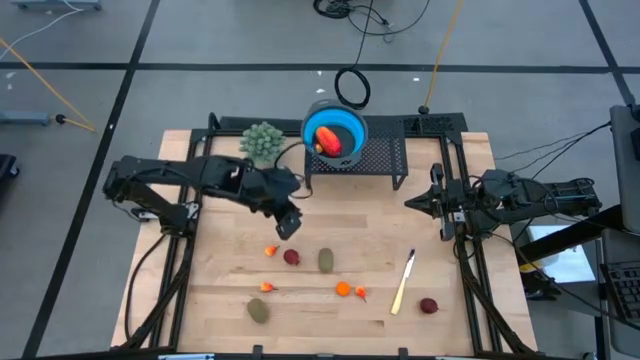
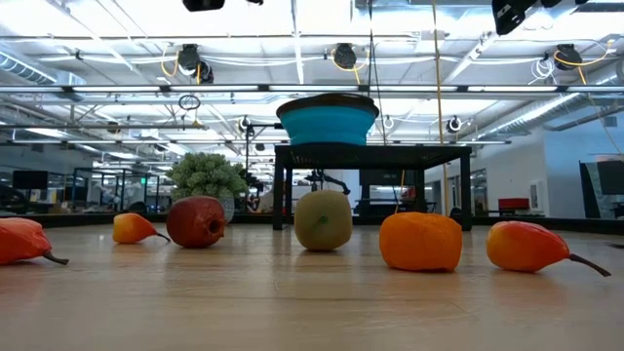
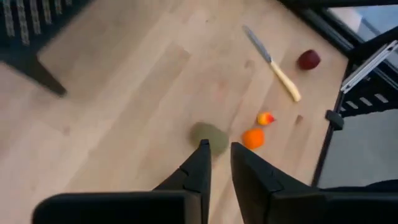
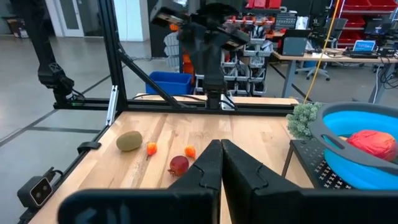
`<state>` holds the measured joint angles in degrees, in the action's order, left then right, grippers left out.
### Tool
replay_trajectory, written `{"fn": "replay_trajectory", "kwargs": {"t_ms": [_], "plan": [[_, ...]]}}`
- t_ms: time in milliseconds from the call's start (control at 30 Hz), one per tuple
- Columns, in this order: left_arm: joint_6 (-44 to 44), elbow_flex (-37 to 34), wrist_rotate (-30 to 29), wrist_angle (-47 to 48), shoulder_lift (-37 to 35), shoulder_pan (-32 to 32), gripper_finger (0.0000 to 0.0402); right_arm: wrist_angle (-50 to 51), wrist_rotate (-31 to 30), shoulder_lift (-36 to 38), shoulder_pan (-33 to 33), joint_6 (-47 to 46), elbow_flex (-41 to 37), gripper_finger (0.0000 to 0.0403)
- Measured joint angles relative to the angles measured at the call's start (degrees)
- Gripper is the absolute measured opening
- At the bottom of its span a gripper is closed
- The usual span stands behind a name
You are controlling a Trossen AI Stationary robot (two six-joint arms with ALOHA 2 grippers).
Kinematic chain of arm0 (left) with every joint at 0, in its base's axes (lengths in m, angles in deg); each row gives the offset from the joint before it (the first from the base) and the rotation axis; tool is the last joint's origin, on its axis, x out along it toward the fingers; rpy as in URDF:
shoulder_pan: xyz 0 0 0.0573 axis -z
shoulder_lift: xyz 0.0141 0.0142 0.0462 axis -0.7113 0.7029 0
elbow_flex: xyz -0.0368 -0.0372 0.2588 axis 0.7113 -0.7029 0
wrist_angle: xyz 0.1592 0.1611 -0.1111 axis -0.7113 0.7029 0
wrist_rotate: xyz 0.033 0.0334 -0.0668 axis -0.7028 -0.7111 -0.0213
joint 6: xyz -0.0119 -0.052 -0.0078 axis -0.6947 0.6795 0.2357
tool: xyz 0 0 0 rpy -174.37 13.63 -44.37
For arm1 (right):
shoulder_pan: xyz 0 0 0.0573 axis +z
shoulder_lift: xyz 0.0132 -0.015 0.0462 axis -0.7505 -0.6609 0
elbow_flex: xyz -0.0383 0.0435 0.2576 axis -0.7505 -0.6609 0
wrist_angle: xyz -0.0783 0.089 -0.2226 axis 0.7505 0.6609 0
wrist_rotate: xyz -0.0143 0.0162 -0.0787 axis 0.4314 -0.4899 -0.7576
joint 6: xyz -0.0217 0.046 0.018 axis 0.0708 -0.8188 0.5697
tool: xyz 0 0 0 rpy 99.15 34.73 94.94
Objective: Pick & Place Fruit
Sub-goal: Put the kiwi into the blue strainer on the shelf
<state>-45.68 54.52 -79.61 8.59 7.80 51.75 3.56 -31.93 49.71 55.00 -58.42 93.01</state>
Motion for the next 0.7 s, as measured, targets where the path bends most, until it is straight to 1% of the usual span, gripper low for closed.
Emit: {"fn": "replay_trajectory", "kwargs": {"t_ms": [133,300,500,700], "plan": [[8.7,0.0,0.3,0.3,1.1,2.7,0.0033,0.9,0.0,0.0,0.0,0.0,0.0,0.0],[20.3,0.0,3.1,3.2,2.3,7.5,0.0004,1.4,0.0,0.0,0.0,0.0,0.0,0.0],[37.9,-0.1,3.4,7.4,4.5,14.3,0.0013,1.3,0.0,0.0,0.0,0.0,0.0,0.0],[56.3,0.0,3.4,10.9,6.3,20.2,0.0002,1.2,0.0,0.0,0.0,0.0,0.0,0.0]]}}
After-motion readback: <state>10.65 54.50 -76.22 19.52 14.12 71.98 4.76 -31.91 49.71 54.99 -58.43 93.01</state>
